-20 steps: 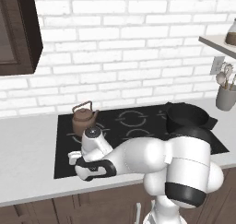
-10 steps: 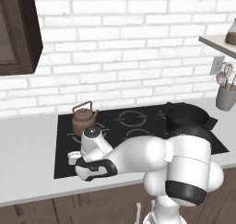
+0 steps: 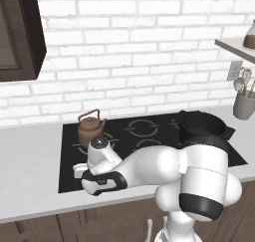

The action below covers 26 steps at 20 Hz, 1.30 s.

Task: Pick the kettle from the counter and place it on a stove burner. Then turn the burner on.

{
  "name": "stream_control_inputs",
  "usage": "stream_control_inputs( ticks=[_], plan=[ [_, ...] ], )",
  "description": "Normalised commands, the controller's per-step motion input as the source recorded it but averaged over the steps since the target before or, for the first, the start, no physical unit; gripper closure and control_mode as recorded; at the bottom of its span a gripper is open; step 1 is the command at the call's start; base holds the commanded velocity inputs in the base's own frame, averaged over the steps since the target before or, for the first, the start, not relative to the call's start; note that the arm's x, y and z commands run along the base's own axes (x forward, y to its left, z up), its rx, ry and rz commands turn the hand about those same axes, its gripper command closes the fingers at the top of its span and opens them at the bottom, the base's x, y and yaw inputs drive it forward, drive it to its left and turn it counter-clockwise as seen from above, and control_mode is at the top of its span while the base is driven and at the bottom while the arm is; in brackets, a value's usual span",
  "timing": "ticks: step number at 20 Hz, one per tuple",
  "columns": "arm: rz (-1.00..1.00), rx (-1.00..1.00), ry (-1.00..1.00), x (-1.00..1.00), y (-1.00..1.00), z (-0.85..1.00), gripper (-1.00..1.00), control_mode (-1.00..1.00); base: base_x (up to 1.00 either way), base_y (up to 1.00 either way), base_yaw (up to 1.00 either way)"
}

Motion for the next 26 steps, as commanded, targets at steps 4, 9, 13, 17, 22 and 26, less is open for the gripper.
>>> stream_control_inputs(
  ticks=[4,9,13,17,22,26],
  plan=[
    [0.00,0.00,0.00,0.00,0.00,0.00,1.00,-1.00,0.00,0.00,0.00],
    [0.17,-0.03,0.00,0.00,0.00,0.00,1.00,-1.00,0.00,0.00,0.00],
    [0.35,-0.04,0.00,0.00,0.00,0.00,1.00,-1.00,0.00,0.00,0.00],
    [0.35,-0.05,0.00,-0.03,0.00,0.00,1.00,-1.00,0.00,0.00,0.00],
    [0.34,-0.07,0.00,-0.05,0.00,-0.01,1.00,-1.00,0.00,0.00,0.00],
    [0.32,-0.09,-0.04,-0.09,0.00,0.00,1.00,-1.00,0.00,0.00,0.00]
  ],
)
